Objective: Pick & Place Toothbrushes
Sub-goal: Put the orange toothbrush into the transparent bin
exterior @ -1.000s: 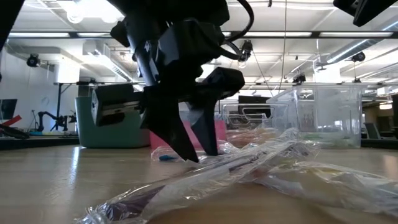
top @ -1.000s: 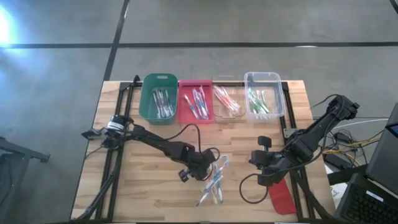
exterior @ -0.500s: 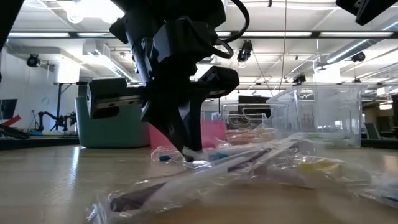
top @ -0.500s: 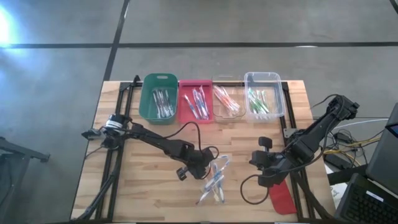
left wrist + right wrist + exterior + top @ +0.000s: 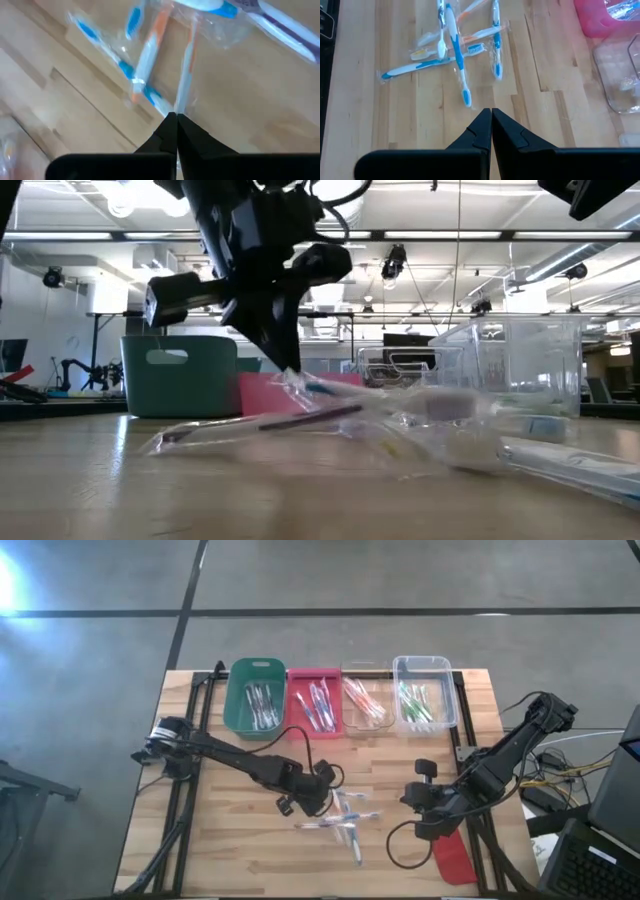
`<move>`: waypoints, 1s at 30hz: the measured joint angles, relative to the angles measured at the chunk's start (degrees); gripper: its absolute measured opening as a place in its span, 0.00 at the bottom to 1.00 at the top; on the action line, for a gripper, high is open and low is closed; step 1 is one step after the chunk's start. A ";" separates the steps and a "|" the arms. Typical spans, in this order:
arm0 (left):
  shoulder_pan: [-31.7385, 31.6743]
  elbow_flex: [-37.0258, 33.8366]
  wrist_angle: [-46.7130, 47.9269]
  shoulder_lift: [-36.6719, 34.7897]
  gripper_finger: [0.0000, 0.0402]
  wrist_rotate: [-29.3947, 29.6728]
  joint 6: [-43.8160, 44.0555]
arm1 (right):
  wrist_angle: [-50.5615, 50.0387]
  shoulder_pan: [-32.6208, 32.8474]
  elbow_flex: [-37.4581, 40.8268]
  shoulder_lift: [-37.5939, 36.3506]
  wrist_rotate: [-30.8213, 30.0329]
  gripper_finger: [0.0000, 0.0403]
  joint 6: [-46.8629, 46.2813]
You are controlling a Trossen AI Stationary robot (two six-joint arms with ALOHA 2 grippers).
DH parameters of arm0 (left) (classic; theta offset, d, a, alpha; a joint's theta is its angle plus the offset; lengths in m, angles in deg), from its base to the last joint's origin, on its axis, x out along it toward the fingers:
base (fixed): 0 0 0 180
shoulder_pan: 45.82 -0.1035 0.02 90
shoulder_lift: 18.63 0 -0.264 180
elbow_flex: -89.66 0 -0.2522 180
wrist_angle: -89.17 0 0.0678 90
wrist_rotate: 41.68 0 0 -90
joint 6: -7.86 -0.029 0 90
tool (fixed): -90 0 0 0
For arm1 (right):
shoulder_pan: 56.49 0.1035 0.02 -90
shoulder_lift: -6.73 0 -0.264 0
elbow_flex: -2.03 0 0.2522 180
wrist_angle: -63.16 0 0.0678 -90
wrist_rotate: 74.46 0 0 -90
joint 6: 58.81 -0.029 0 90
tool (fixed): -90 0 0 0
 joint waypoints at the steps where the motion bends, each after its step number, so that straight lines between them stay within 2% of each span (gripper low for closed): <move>1: 0.13 -0.08 0.64 -0.49 0.01 0.68 -0.02 | 0.03 0.00 0.00 0.00 -0.10 0.02 -0.01; 5: 0.96 -0.07 2.03 -2.20 0.01 4.85 -0.63 | -0.06 0.00 0.00 0.00 -0.43 0.02 0.01; 11: 2.50 0.02 6.97 -4.29 0.00 15.91 -3.03 | -0.30 0.00 0.00 0.00 -1.26 0.02 0.80; 16: 3.04 2.25 13.94 -5.62 0.00 20.87 -2.36 | -0.45 0.00 0.00 0.00 -1.26 0.02 1.46; 22: 2.78 8.41 18.22 -6.34 0.00 23.35 -0.18 | -0.45 0.00 0.00 0.00 -1.26 0.02 1.47; 30: -0.15 17.57 18.01 -6.36 0.00 23.36 -2.56 | -0.58 0.00 0.00 0.00 -1.26 0.02 1.43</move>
